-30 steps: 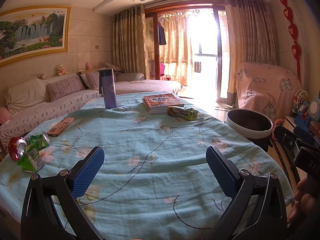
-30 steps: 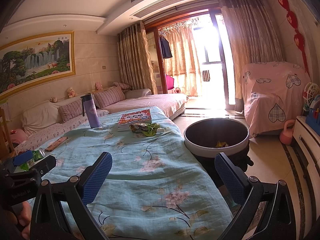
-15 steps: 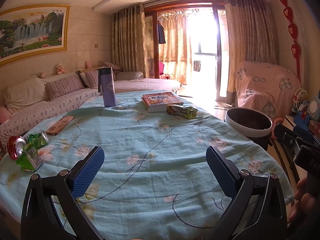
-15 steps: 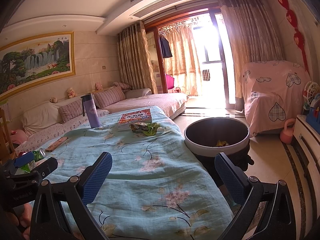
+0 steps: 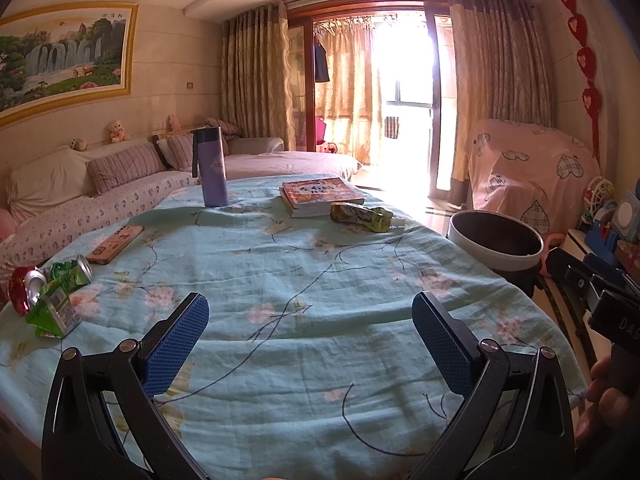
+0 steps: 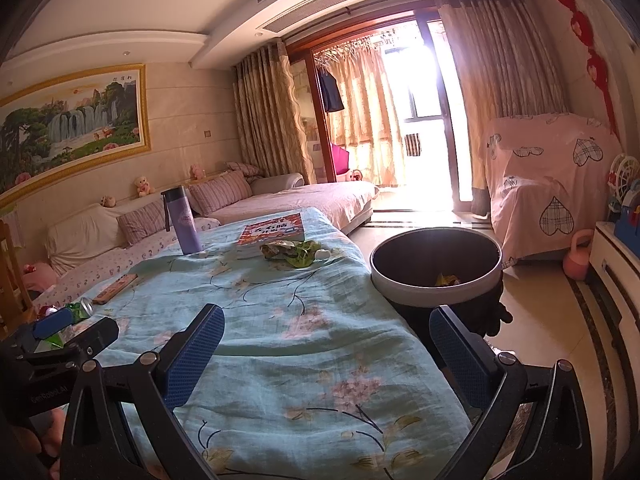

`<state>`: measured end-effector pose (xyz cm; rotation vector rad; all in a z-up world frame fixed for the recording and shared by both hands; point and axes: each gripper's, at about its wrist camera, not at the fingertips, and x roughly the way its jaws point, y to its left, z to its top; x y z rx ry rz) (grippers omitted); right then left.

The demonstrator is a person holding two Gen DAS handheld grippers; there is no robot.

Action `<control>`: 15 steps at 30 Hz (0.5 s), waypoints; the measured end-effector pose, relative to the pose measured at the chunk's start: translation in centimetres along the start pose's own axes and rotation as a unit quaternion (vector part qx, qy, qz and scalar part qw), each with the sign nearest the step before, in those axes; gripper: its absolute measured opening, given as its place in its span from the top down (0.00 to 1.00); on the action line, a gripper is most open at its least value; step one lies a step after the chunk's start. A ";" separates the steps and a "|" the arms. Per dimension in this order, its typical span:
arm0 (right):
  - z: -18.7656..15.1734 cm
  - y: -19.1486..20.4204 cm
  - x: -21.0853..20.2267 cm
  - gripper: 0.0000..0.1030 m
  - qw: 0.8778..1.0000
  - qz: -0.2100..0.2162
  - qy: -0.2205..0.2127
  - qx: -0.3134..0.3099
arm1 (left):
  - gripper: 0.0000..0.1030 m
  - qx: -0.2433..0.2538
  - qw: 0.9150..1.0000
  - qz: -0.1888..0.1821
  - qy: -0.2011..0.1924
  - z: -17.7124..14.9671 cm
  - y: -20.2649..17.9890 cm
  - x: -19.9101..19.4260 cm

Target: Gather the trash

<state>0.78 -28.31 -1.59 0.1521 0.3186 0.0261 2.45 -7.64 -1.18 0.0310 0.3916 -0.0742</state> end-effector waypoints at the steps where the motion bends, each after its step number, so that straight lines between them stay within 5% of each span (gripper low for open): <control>1: 0.0 -0.1 0.0 0.00 1.000 0.000 0.001 0.001 | 0.00 0.000 1.000 0.000 0.001 0.0 0.0 0.1; 15: -0.1 -0.1 0.3 0.00 1.000 0.003 0.012 0.007 | 0.00 -0.005 1.000 -0.010 0.006 0.0 0.2 0.5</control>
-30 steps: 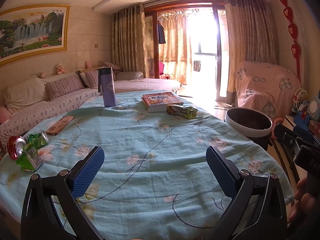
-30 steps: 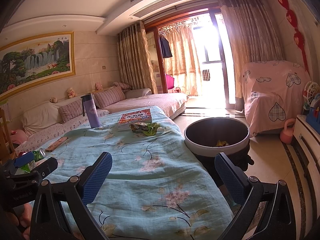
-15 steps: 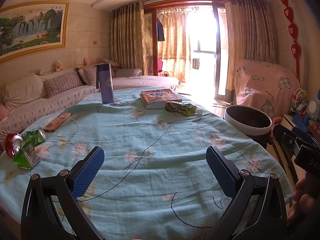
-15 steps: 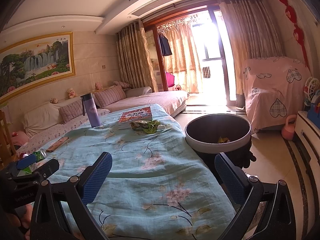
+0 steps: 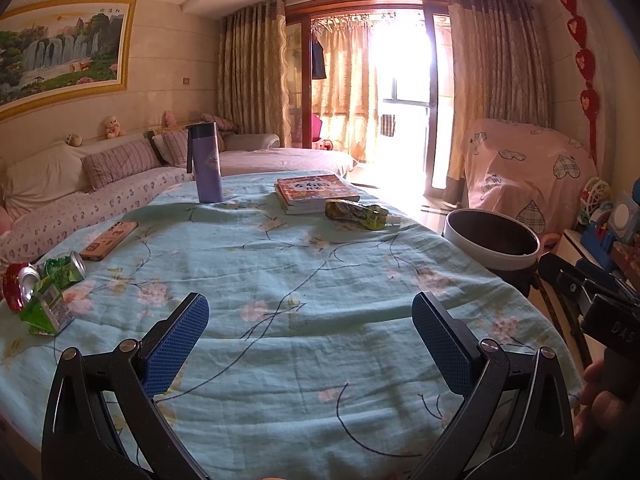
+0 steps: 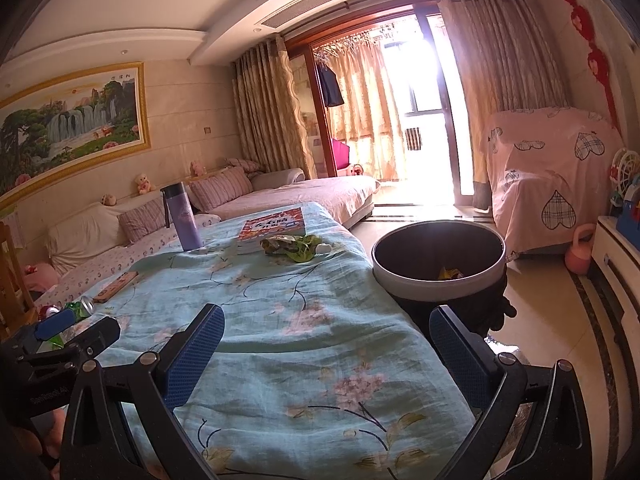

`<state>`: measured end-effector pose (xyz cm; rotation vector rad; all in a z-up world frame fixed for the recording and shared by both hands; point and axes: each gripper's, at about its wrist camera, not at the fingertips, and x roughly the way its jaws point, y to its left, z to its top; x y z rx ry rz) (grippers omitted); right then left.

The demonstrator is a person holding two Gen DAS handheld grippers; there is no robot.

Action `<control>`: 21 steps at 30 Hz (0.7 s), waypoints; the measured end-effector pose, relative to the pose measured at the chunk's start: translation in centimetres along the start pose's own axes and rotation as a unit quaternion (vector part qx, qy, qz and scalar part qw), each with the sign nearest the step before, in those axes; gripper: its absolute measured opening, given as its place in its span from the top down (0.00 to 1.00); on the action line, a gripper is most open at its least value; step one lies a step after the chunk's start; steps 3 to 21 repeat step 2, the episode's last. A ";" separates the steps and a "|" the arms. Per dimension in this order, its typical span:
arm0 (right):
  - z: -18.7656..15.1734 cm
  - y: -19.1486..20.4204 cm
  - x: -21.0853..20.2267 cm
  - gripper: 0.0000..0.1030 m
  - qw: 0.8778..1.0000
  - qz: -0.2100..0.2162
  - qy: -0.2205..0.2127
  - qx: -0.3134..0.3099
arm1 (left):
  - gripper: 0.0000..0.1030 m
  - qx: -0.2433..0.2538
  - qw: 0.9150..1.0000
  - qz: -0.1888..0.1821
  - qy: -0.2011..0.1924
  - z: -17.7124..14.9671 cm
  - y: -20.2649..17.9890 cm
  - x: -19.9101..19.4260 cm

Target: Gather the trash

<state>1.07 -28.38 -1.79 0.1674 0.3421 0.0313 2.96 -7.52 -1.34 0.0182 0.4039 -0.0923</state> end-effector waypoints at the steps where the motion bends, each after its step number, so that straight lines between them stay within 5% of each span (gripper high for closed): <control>1: 0.0 0.0 0.1 0.00 1.000 0.000 0.003 0.000 | 0.00 -0.001 1.000 0.000 0.001 0.0 0.0 0.1; 21: 0.1 -0.1 0.1 0.00 1.000 0.001 0.005 0.000 | 0.00 -0.002 1.000 -0.001 0.002 0.0 0.0 0.1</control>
